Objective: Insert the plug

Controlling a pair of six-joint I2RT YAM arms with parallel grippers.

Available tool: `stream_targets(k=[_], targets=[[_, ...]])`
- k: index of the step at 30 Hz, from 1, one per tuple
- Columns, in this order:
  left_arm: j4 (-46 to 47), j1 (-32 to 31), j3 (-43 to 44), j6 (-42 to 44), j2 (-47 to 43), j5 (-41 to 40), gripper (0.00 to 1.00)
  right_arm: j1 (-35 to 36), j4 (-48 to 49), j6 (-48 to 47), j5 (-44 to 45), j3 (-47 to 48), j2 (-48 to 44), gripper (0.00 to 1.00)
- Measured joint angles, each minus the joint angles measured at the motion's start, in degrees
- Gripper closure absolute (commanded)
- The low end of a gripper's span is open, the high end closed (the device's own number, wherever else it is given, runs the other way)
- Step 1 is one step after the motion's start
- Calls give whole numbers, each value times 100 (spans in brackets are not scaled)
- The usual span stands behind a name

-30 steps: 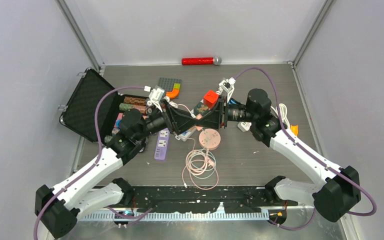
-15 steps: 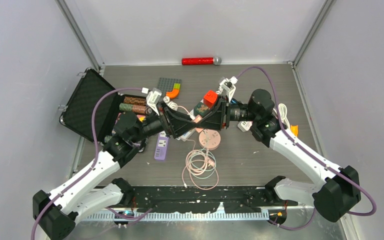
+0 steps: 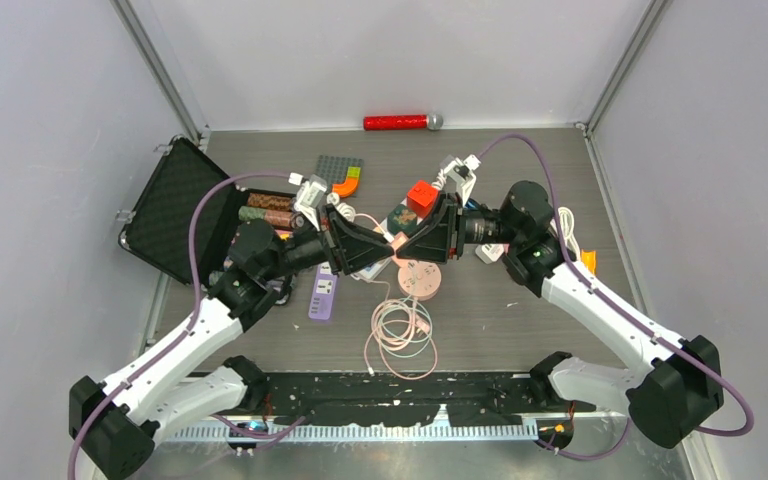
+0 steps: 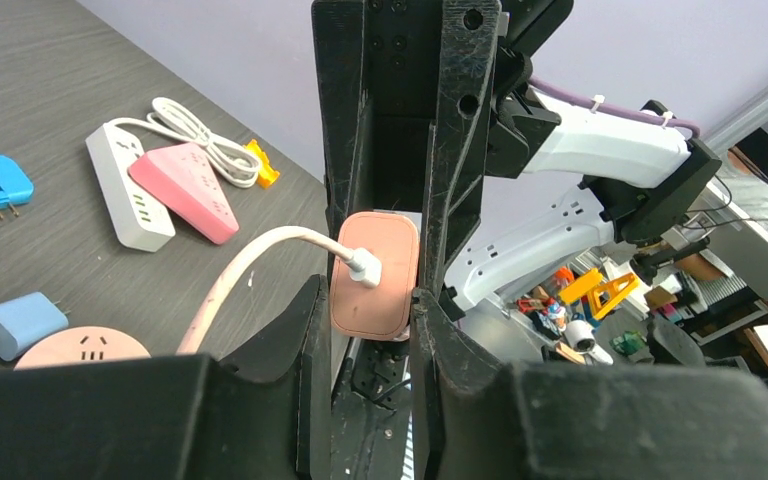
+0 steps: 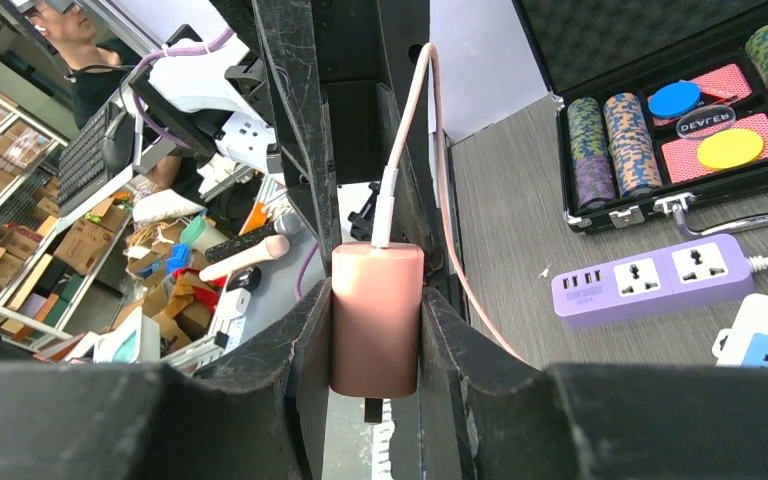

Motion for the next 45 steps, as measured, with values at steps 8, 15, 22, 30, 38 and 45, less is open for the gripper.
stream_targets(k=[8,15,22,30,38,45], targets=[[142,66,46,-17,179,232,100,-44,-48,-13,-7,-4,0,78],[24,57,48,52,234,210,100,13,-409,-328,61,2,-2,21],[-308,35,48,229,-87,-190,100,83,-817,-831,267,2,-111,37],[-457,35,48,350,-417,-341,100,103,-780,-817,260,4,-107,41],[-535,35,48,345,-411,-334,100,103,-671,-761,295,4,-107,73],[-564,52,55,315,-369,-315,64,98,-645,-706,184,33,-68,95]])
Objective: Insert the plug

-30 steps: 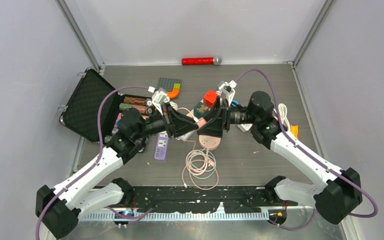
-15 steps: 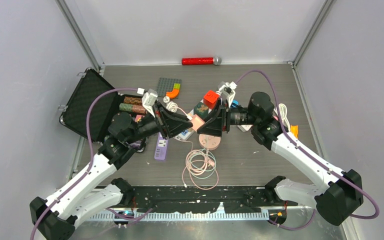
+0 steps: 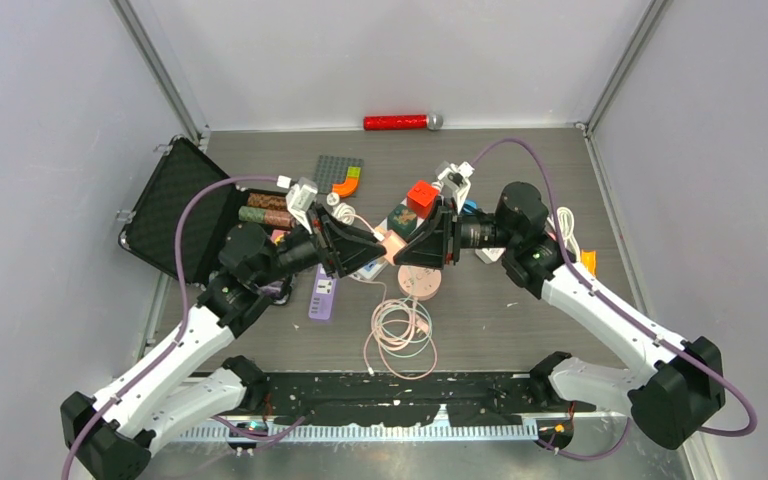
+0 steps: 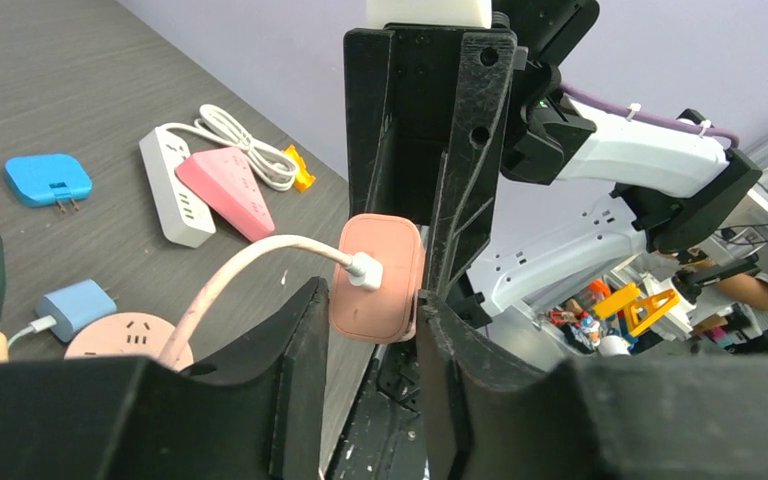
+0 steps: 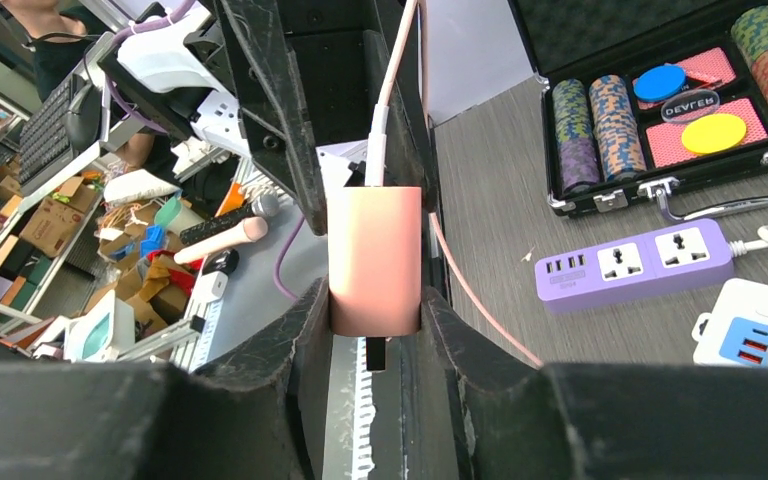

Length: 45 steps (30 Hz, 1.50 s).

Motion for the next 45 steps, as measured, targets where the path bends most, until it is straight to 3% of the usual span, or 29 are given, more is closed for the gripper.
stream_targets(k=[7,14,22,24,25,26,27,28,30,32,39,45], targets=[[2,0,0,-76,85,35,66,-13,-2,7,-140,2,72,95],[85,4,0,-247,258,160,53,-26,2,37,-221,7,199,95],[109,26,0,-321,310,195,100,-31,101,144,-339,13,295,94],[127,26,0,-306,308,243,100,-35,109,168,-361,13,295,94],[131,26,0,-297,308,249,100,-39,107,173,-365,13,302,78],[129,26,0,-286,308,256,100,-42,107,173,-380,15,310,53],[125,26,0,-269,308,251,100,-42,101,170,-385,24,321,42],[105,26,0,-214,302,205,100,-42,85,166,-372,35,330,24],[-35,11,0,-59,275,-9,100,-35,-42,98,-195,59,339,11],[-363,-9,-2,177,179,-422,100,-26,-234,-61,72,72,334,8],[-1495,-28,-385,979,-393,-3259,100,-20,-1043,-374,1515,76,337,11],[-1620,85,-1165,1541,-160,-4575,100,-20,-1700,-380,2573,179,634,17]])
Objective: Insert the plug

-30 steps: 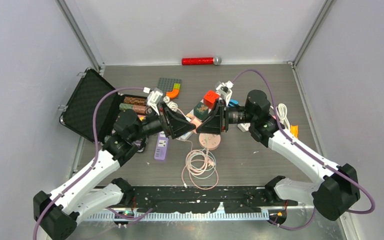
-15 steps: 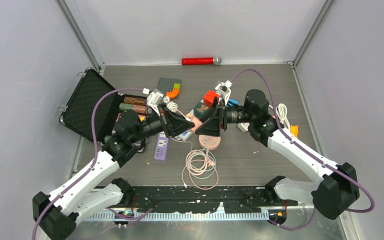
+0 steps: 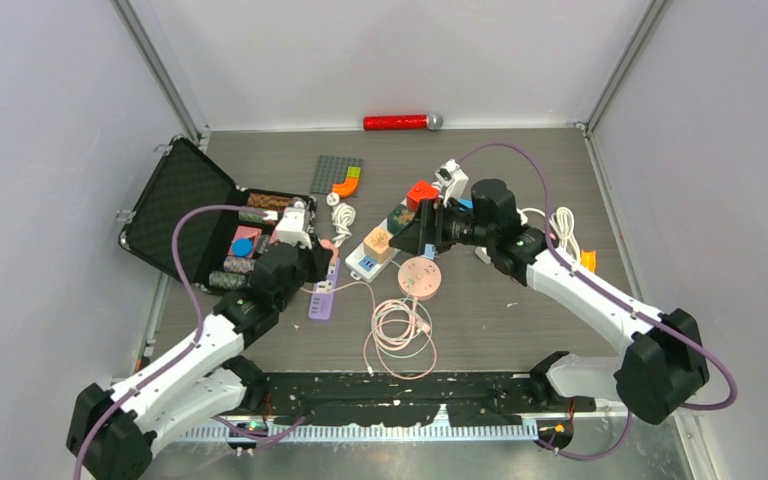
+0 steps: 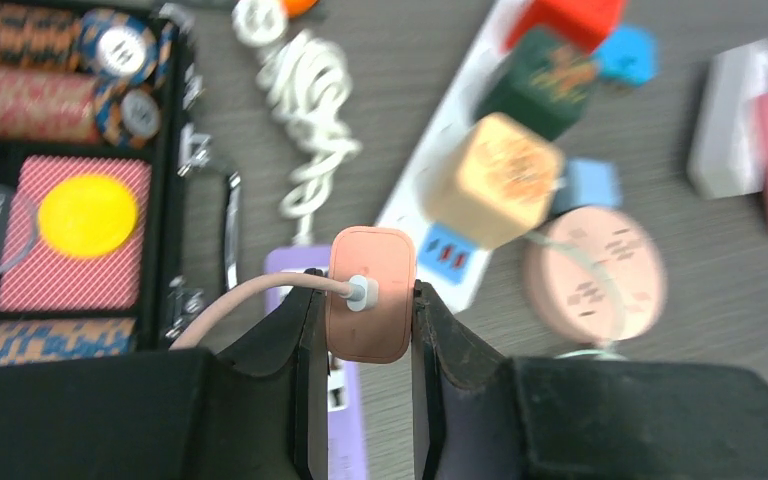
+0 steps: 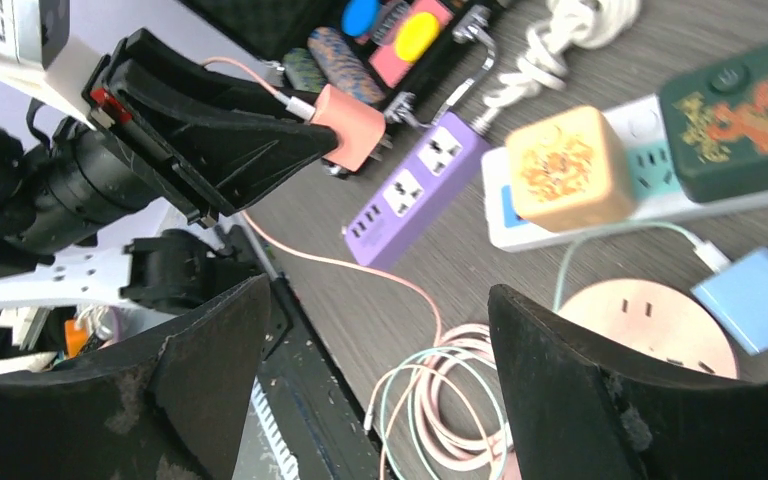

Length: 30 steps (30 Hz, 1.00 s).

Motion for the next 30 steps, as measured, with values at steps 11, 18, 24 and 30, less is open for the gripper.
stream_targets(k=[11,18,24,30], targets=[[468,376,-627,271,1069,-374,100,0,-468,184,452,26,424,19],[1021,376,-627,293,1386,-140,100,0,-483,186,509,26,424,20],[1222,376,-627,295,1692,-37,100,0,-516,186,533,26,424,20],[1290,376,-625,286,1753,-44,100,-2,-551,186,566,26,424,21]])
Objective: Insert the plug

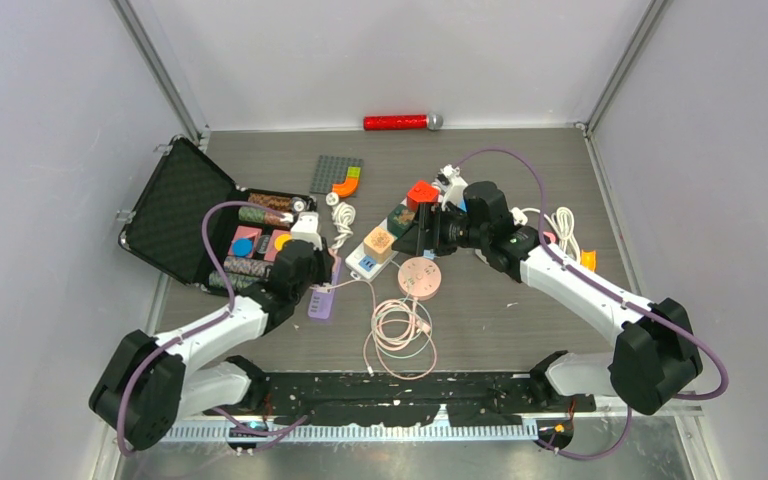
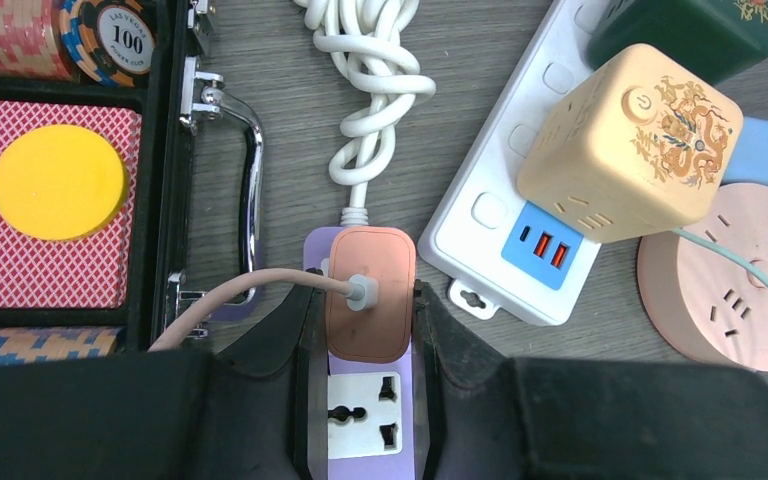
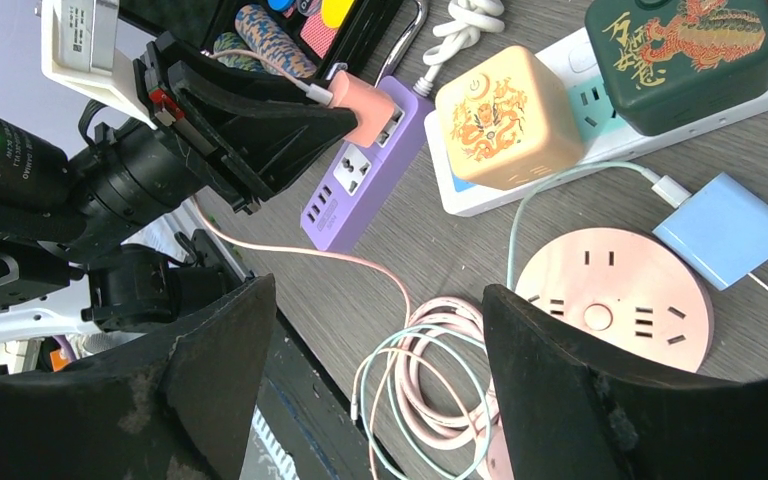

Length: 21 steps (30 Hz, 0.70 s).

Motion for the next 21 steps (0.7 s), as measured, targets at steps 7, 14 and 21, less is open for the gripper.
stream_targets(k=[7,14,21], targets=[[7,0,164,-20,286,35,100,0,-101,0,52,0,0,21],[-46,-92,254,-9,505,-33,100,0,-214,0,111,0,28,22],[-236,-647,601,175,929,-780,100,-2,-262,0,173,0,79,22]])
